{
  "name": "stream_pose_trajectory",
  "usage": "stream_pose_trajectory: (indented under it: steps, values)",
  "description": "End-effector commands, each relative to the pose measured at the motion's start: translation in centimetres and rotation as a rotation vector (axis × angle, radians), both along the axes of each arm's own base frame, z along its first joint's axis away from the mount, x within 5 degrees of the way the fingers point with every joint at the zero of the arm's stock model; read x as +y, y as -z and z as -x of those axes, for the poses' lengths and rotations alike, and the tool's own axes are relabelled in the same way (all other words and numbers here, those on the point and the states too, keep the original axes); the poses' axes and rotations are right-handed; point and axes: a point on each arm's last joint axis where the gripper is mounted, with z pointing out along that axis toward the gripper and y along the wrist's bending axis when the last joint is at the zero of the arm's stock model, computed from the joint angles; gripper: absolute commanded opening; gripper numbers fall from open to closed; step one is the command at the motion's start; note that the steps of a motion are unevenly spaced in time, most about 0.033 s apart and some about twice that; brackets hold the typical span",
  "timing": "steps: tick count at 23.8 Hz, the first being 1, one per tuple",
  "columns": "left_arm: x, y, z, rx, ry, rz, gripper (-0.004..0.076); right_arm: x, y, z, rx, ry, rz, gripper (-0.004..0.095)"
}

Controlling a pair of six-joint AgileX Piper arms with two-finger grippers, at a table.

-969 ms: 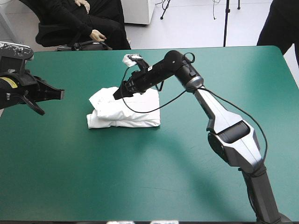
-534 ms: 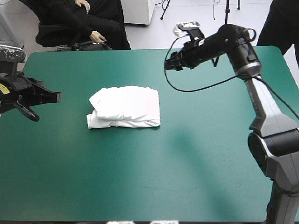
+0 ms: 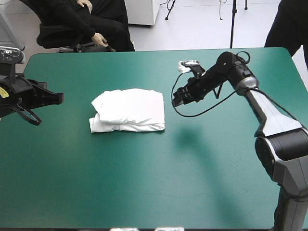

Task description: Fold the cloth

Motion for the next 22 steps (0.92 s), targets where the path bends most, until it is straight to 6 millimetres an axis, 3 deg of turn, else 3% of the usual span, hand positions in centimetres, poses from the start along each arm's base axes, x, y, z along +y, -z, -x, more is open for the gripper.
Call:
stream_pose_trajectory:
  steps: [1, 6, 11, 16, 19, 22]
  values:
    - [-0.1, -1.3, 0.4, -0.097, 0.004, 0.041, -0.0017, 2.5, 0.1, -0.2, -0.056, -0.053, -0.079, 0.0506]
    - [-0.4, -1.2, 0.6, -0.069, 0.029, 0.07, -0.0017, 4.2, 3.3, -1.3, 0.005, -0.064, -0.131, 0.058]
    - [-0.4, -0.6, 1.0, 0.003, 0.038, 0.057, -0.0017, 5.5, 4.6, -2.4, 0.025, -0.08, -0.216, 0.0577]
    - [-0.4, -0.6, 1.1, 0.012, 0.041, 0.059, -0.0017, 6.5, 6.1, -2.3, 0.045, -0.097, -0.196, 0.0298]
    - [-0.5, -0.5, 1.1, 0.017, 0.044, 0.057, -0.0017, 6.5, 6.8, -2.4, 0.049, -0.108, -0.163, 0.0021]
    - [-0.4, -0.4, 1.2, 0.028, 0.051, 0.045, -0.0017, 5.7, 7.4, -2.3, 0.045, -0.142, -0.059, 0.0001]
